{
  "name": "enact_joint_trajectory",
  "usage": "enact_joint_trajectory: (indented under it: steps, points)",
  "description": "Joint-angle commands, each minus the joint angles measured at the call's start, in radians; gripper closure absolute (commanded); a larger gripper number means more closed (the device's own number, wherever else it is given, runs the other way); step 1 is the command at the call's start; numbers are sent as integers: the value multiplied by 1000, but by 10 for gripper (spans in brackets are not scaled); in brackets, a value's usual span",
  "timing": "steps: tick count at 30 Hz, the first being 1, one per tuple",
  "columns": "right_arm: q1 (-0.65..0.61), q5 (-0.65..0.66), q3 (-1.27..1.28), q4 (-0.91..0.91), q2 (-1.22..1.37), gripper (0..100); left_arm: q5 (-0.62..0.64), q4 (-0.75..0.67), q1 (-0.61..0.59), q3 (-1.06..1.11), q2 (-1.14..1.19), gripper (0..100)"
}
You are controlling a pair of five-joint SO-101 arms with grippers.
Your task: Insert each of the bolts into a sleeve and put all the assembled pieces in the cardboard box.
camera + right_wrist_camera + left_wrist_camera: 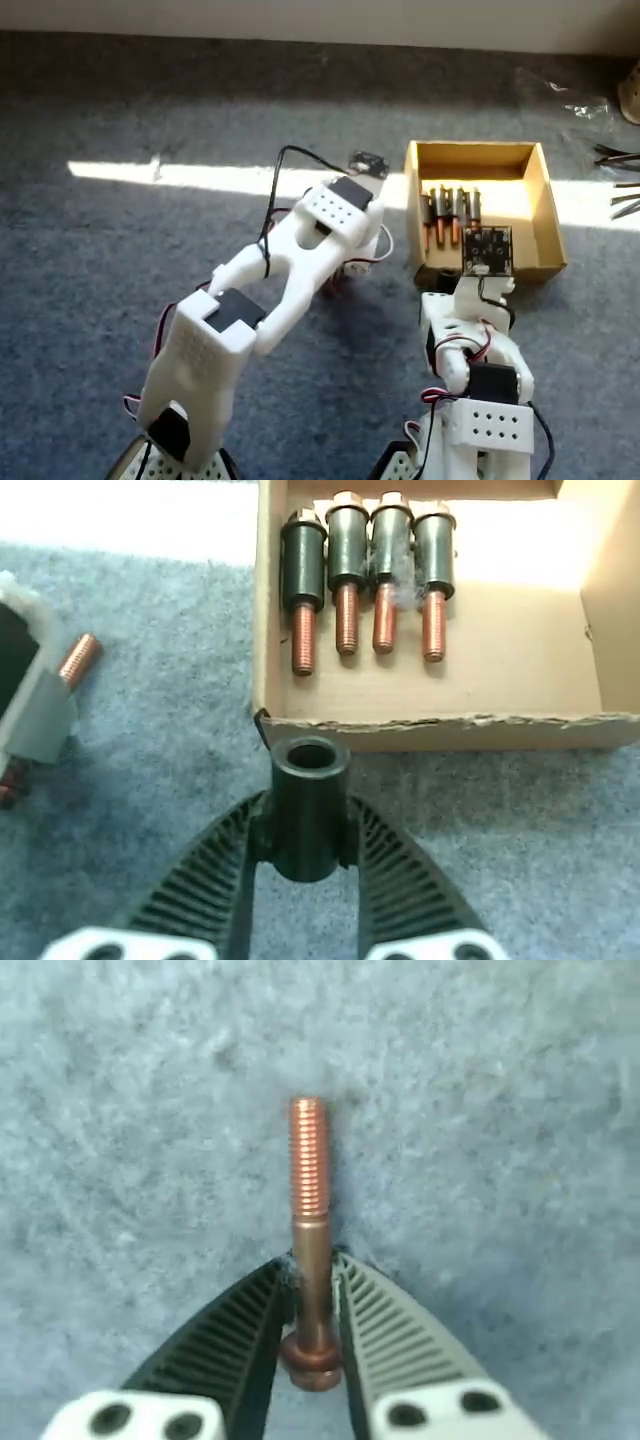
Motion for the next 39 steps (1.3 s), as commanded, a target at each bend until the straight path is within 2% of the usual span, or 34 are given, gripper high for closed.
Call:
enact_joint_trajectory:
  steps: [1, 6, 9, 12, 15, 19, 21, 32, 35, 39]
  points:
    - [13, 2, -7, -31, -16, 995, -216, 114, -8, -107, -22, 994]
    - [13, 2, -7, -31, -16, 995, -474, 249, -61, -189, -22, 994]
    - [13, 2, -7, -31, -16, 995, -572, 311, -140, -232, -22, 994]
    - [12, 2, -7, -31, -16, 995, -735, 339, -232, -239, -22, 994]
    - [10, 2, -7, -31, -16, 995, -945, 339, -312, -203, -21, 994]
    - [8, 2, -5, -31, -16, 995, -1321, 339, -380, -128, -22, 994]
    - [8, 3, -5, -31, -16, 995, -1462, 338, -415, -111, -22, 994]
    - [8, 3, 18, -61, -16, 995, -1892, 338, -486, -107, -21, 992]
    - [8, 3, 18, -61, -16, 995, -1952, 338, -486, -105, -13, 989]
    - [8, 3, 18, -61, -16, 995, -1962, 338, -476, -82, -12, 989]
